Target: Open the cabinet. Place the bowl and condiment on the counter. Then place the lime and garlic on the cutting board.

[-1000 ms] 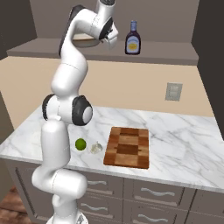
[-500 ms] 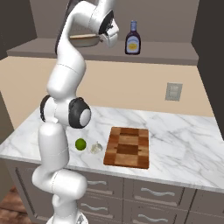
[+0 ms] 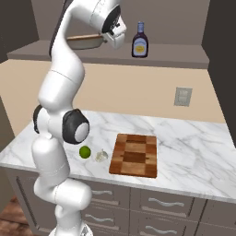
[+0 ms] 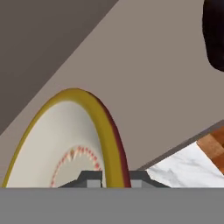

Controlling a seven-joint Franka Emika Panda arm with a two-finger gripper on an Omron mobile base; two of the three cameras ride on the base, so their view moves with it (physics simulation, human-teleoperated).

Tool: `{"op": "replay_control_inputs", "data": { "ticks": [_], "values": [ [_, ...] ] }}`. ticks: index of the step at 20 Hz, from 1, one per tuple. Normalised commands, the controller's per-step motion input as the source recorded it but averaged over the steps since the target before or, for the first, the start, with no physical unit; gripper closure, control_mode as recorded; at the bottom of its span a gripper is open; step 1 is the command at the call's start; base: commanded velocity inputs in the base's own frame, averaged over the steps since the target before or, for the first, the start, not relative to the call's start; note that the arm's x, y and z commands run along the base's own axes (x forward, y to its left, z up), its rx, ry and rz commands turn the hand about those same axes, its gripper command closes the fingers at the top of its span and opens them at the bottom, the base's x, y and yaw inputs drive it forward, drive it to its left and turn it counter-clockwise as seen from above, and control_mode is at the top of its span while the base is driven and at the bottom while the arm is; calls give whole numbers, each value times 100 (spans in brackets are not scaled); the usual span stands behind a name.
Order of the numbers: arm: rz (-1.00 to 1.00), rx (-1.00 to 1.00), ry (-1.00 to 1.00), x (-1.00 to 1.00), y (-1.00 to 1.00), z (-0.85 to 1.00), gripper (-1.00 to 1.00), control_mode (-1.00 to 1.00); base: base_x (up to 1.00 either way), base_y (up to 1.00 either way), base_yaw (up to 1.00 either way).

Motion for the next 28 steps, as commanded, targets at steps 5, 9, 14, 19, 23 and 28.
{"op": "replay_control_inputs", "data": {
  "ticks": [5,9,14,19,23,28],
  "values": [
    [1,5,-9,-78,0,-16,100,-100,0,0,0],
    [1,5,-6,-86,0,-19,100,-100,0,0,0],
    [2,4,-4,-89,0,-14,100,-100,0,0,0],
    [4,3,-1,-94,0,-2,100,-100,0,0,0],
    [6,0,0,-75,0,-31,100,-100,0,0,0],
    [5,0,0,-44,15,-54,100,-100,0,0,0]
  ]
}}
